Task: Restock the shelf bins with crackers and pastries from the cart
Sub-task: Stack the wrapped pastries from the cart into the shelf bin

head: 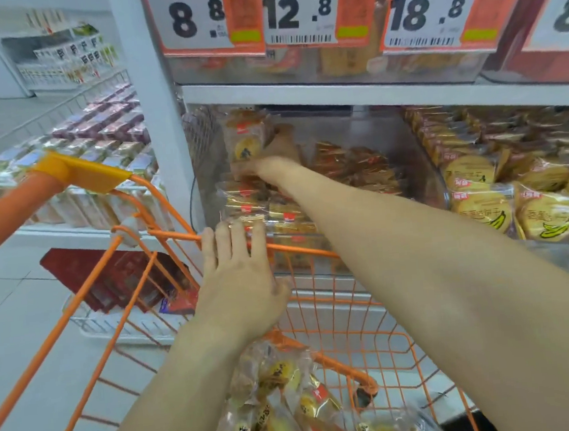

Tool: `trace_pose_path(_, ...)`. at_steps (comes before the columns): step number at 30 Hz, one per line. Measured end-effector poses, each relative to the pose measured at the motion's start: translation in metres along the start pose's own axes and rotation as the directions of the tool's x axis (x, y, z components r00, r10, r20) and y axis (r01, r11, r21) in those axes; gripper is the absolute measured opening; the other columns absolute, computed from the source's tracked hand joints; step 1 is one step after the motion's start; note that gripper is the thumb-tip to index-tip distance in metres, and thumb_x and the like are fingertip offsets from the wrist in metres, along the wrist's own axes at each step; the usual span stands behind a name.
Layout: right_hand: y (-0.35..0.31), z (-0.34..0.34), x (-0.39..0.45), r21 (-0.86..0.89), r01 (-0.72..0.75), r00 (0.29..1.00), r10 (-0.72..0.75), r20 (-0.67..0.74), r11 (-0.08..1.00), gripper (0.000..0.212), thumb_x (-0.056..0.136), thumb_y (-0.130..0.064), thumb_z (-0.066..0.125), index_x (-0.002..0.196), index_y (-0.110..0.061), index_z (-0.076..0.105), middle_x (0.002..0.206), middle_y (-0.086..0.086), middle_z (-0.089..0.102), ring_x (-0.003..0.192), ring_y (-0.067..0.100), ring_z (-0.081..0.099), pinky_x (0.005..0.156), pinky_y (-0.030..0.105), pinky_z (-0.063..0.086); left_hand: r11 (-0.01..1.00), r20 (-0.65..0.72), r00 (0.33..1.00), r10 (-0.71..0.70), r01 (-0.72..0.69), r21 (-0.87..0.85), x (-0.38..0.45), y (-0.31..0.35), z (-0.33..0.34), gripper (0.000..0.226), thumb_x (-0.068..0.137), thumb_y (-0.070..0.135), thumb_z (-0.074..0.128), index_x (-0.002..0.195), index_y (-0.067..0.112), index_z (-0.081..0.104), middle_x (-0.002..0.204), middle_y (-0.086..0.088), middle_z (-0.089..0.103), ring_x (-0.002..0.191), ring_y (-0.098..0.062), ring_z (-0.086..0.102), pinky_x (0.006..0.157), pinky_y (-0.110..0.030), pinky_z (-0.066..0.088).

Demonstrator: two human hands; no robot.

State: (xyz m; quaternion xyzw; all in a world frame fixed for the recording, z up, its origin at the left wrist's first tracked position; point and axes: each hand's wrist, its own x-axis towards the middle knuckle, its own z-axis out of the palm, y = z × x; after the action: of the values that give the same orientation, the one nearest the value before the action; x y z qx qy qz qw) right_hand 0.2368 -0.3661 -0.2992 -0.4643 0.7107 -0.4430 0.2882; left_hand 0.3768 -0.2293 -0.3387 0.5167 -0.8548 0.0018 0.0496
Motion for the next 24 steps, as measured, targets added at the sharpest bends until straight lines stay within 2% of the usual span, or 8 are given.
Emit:
trace_pose_path(2, 0.000, 0.005, 0.004, -0.009, 0.044, 0.999, -0.044, -0.031, 0.999, 0.094, 0.062, -0.025, 0.096, 0.138, -0.015, 0.041, 0.139, 0.006, 0.054, 0.127, 0.023, 0.053, 0.085, 0.022, 0.040, 1.000, 0.000, 1.000, -0.002, 0.002, -0.017, 0.002, 0.000, -0.001, 0.087, 0.095, 0.059, 0.037, 0.155, 0.015, -0.007, 0.161, -0.012, -0.001, 0.149, -0.035, -0.009, 0.118, -0.050, -0.015)
trace_pose_path(5, 0.001, 0.013, 0.001, -0.098, 0.059, 0.995, -0.066, -0.071, 0.993, 0.107, 0.056, -0.047, 0.095, 0.142, -0.018, 0.040, 0.141, 0.006, 0.052, 0.128, 0.025, 0.052, 0.099, 0.030, 0.046, 0.999, -0.008, 1.000, -0.017, 0.017, -0.046, 0.003, 0.001, 0.001, 0.087, 0.093, 0.063, 0.035, 0.156, 0.014, -0.002, 0.161, -0.012, 0.002, 0.149, -0.035, -0.007, 0.118, -0.051, -0.014)
trace_pose_path(8, 0.000, 0.017, 0.000, -0.015, 0.038, 0.992, -0.039, -0.118, 0.999, 0.123, 0.052, -0.069, 0.086, 0.148, -0.012, 0.033, 0.135, 0.005, 0.057, 0.126, 0.026, 0.055, 0.105, 0.042, 0.049, 0.998, -0.032, 0.999, -0.018, 0.017, -0.054, 0.004, 0.002, 0.002, 0.086, 0.093, 0.063, 0.036, 0.155, 0.014, 0.002, 0.159, -0.012, 0.008, 0.148, -0.035, -0.003, 0.119, -0.052, -0.013)
trace_pose_path(12, -0.008, 0.015, -0.002, 0.127, 0.041, 0.998, -0.034, -0.053, 0.991, 0.080, 0.097, -0.061, 0.049, 0.151, -0.006, 0.028, 0.097, -0.008, 0.055, 0.091, 0.013, 0.062, 0.090, 0.033, 0.044, 0.996, -0.061, 0.998, -0.024, 0.019, -0.087, 0.003, 0.002, 0.002, 0.084, 0.093, 0.061, 0.038, 0.155, 0.015, 0.005, 0.156, -0.010, 0.013, 0.148, -0.034, -0.001, 0.120, -0.052, -0.011)
trace_pose_path(14, -0.015, 0.022, -0.004, 0.129, 0.017, 1.000, -0.015, -0.018, 0.991, 0.080, 0.100, -0.065, 0.029, 0.155, -0.007, 0.023, 0.120, 0.000, 0.060, 0.098, 0.017, 0.063, 0.088, 0.033, 0.042, 0.996, -0.061, 0.998, -0.031, 0.026, -0.090, 0.004, 0.004, 0.001, 0.084, 0.092, 0.061, 0.039, 0.154, 0.015, 0.006, 0.156, -0.010, 0.013, 0.148, -0.034, -0.001, 0.120, -0.052, -0.012)
trace_pose_path(18, -0.027, 0.030, -0.012, 0.093, -0.029, 1.000, 0.030, -0.007, 0.995, 0.092, 0.092, -0.073, 0.008, 0.158, -0.010, 0.019, 0.154, 0.006, 0.042, 0.135, 0.028, 0.049, 0.109, 0.040, 0.040, 0.997, -0.036, 0.998, -0.047, 0.045, -0.068, 0.005, 0.006, 0.001, 0.085, 0.093, 0.061, 0.039, 0.154, 0.014, 0.004, 0.157, -0.011, 0.011, 0.148, -0.035, -0.002, 0.119, -0.052, -0.014)
trace_pose_path(22, -0.027, 0.011, -0.011, 0.035, -0.045, 0.993, 0.041, 0.111, 0.998, 0.069, 0.106, -0.056, 0.014, 0.160, -0.014, 0.017, 0.159, 0.012, 0.037, 0.139, 0.030, 0.046, 0.106, 0.041, 0.040, 0.998, 0.000, 0.999, -0.050, 0.050, -0.048, 0.005, 0.006, -0.002, 0.084, 0.094, 0.061, 0.037, 0.155, 0.014, 0.002, 0.157, -0.012, 0.010, 0.148, -0.036, -0.003, 0.120, -0.053, -0.012)
trace_pose_path(24, -0.025, -0.001, -0.009, 0.017, -0.072, 0.990, 0.070, 0.124, 0.997, 0.068, 0.106, -0.055, 0.011, 0.157, -0.013, 0.028, 0.148, 0.014, 0.050, 0.131, 0.028, 0.053, 0.104, 0.039, 0.040, 0.997, 0.020, 0.999, -0.046, 0.047, -0.055, 0.006, 0.005, -0.002, 0.083, 0.094, 0.061, 0.036, 0.155, 0.014, 0.003, 0.157, -0.012, 0.011, 0.148, -0.035, -0.003, 0.120, -0.052, -0.012)
